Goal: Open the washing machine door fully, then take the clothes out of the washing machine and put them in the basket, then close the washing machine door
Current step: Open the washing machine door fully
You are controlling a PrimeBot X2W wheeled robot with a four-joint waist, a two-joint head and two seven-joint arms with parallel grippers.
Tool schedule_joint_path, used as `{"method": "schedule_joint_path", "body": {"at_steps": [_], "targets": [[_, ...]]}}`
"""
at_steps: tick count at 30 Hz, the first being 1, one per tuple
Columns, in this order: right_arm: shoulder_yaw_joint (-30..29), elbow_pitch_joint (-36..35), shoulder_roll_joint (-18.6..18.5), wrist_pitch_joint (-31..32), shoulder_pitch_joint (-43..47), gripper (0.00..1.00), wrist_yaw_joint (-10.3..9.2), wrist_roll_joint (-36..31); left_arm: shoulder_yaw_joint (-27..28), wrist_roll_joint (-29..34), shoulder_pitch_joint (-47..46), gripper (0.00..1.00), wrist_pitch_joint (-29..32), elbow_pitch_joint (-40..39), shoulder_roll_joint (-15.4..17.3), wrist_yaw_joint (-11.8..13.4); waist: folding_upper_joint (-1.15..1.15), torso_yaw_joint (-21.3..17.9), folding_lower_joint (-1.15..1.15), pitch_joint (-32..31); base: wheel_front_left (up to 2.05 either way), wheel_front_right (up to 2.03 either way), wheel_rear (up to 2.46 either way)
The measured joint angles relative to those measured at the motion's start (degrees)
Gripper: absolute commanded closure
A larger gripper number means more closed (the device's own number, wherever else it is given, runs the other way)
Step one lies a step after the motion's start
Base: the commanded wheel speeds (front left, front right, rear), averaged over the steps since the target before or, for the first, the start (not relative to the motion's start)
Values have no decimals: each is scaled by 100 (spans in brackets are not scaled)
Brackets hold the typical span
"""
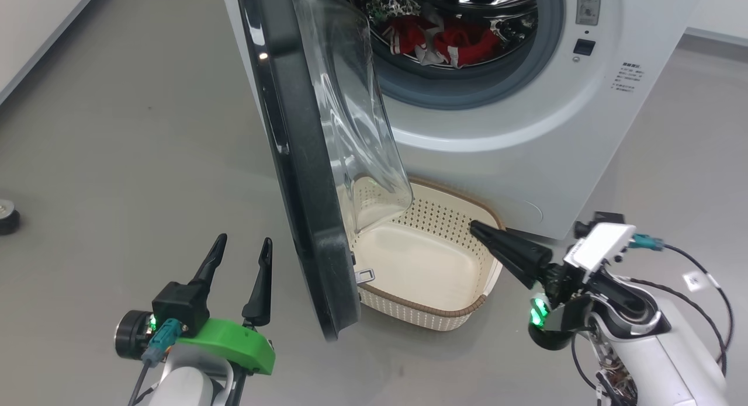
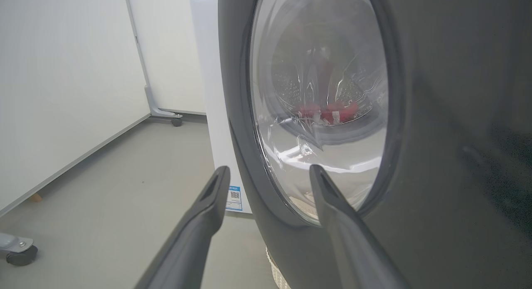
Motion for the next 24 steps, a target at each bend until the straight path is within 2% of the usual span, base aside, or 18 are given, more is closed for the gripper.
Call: {"method": "schedule_joint_path", "body": {"at_steps": [1, 2, 5, 10, 15, 16, 17, 24], "targets": [[0, 0, 0, 0, 0, 16, 0, 0, 0, 0, 0, 0, 0, 0, 0, 0, 0, 0, 0, 0, 0, 0, 0], [-71, -49, -18, -133, 65, 0, 0, -58, 8, 12, 7, 0, 0, 1, 0, 0, 0, -18, 0, -8, 0, 0, 0], [-398, -260, -21, -614, 269, 0, 0, -155, 13, 30, 31, 0, 0, 4, 0, 0, 0, -62, 0, -31, 0, 0, 0], [-730, -455, -149, -1458, 478, 0, 0, -749, 52, 38, 70, 0, 0, 32, 1, 0, 0, -108, 0, -69, 0, 0, 0], [-786, -639, -391, -2379, 795, 0, 0, -1725, 65, 89, 120, 0, 0, 69, 3, 0, 0, -164, 0, -126, 0, 0, 0], [-770, -667, -583, -2753, 899, 0, 0, -2243, 67, 90, 122, 0, 0, 77, 4, 0, 0, -174, 0, -132, 0, 0, 0], [-767, -668, -657, -2937, 944, 0, 0, -2476, 69, 96, 122, 0, 0, 80, 4, 0, 0, -178, 0, -133, 0, 0, 0], [-659, -688, -834, -3929, 1289, 0, 1, -3548, 112, 107, 124, 0, 0, 100, 4, 1, 0, -202, 0, -156, 0, 0, 0]]}}
